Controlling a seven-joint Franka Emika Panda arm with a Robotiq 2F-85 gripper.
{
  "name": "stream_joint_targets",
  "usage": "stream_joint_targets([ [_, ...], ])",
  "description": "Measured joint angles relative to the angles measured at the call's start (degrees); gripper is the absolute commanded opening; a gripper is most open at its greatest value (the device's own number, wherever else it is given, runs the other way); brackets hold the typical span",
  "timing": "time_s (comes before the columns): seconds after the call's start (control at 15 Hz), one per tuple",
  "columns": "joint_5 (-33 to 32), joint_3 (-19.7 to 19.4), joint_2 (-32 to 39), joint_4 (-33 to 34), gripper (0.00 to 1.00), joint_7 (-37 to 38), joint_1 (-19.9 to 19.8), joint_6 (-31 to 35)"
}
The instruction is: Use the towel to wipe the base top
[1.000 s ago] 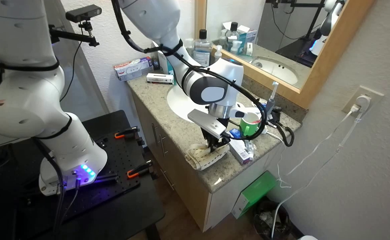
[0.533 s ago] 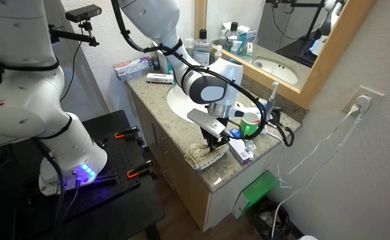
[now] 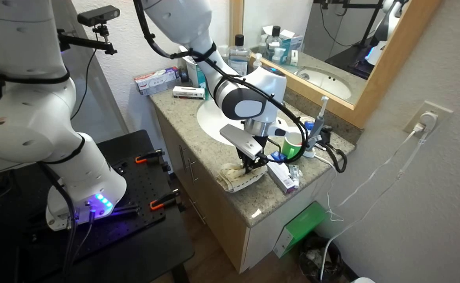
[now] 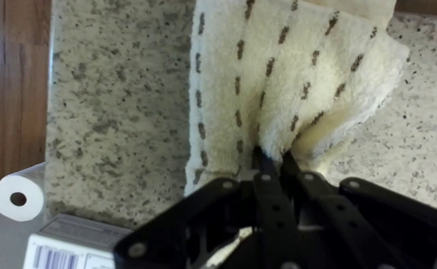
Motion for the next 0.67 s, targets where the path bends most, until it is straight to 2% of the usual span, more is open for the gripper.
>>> stream_joint_targets([
  [0.67,0.0,2.1,-0.5,-1.0,0.02,-0.8,0.3,-0.1],
])
